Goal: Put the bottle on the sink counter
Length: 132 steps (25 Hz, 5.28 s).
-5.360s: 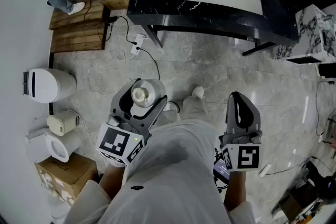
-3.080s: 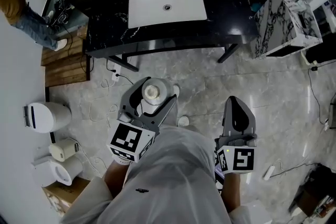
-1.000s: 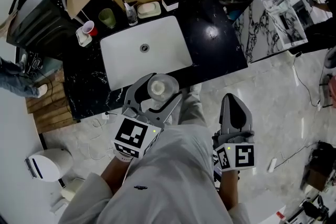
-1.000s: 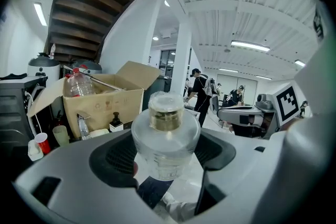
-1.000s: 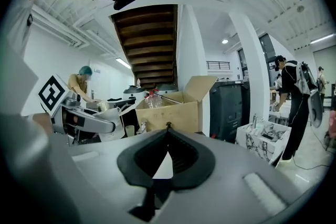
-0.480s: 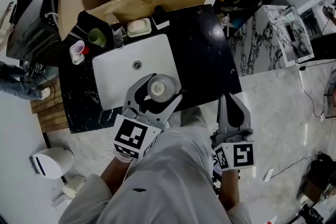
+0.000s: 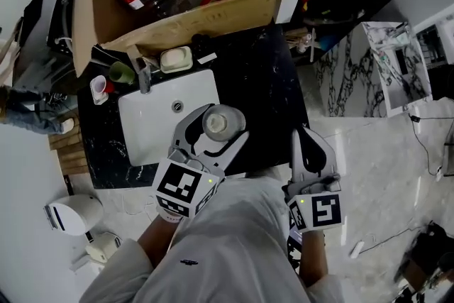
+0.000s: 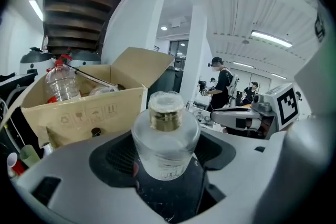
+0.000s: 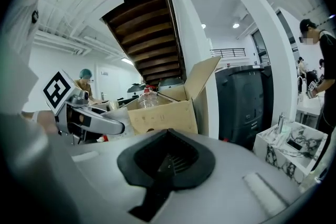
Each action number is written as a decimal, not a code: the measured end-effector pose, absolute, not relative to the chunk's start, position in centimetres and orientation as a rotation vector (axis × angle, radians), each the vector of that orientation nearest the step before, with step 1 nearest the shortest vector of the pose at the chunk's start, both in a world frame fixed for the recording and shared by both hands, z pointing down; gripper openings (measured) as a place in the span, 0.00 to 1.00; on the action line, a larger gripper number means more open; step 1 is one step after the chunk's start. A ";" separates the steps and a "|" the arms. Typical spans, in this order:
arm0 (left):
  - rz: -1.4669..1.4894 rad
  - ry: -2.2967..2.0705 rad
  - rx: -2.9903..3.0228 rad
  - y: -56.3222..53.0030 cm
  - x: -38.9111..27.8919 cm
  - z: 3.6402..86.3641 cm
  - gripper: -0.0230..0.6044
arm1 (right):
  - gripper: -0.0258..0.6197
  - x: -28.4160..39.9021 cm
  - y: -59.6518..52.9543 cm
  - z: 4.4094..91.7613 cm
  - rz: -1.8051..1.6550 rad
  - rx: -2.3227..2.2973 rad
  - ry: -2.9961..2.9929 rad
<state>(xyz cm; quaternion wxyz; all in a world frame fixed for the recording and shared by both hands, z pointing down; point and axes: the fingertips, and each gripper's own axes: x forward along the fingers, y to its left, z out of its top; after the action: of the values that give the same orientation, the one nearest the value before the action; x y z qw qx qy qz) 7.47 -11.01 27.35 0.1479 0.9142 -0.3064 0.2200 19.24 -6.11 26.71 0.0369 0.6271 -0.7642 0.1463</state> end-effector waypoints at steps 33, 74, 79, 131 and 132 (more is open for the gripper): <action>0.776 -0.964 2.513 -23.7 19.6 43.1 0.57 | 0.06 27.4 -23.1 40.0 0.470 1.586 -2.479; 0.859 -1.080 2.546 -36.5 26.2 53.7 0.57 | 0.06 30.6 -32.2 49.3 0.492 1.530 -2.481; 0.851 -1.130 2.512 -37.4 26.1 54.7 0.57 | 0.06 31.1 -32.4 49.5 0.513 1.557 -2.477; 0.593 -1.127 2.456 -25.5 13.6 42.1 0.27 | 0.06 23.9 -23.2 38.2 0.420 1.729 -2.406; 0.596 -1.121 2.462 -25.0 13.2 41.7 0.27 | 0.06 23.6 -22.7 37.9 0.422 1.732 -2.407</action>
<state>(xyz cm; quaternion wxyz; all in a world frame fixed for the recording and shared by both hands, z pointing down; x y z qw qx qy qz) 13.17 -25.03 41.73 0.1847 0.8735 -0.3978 0.2115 23.58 -22.73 37.86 0.0731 0.5767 -0.8014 0.1405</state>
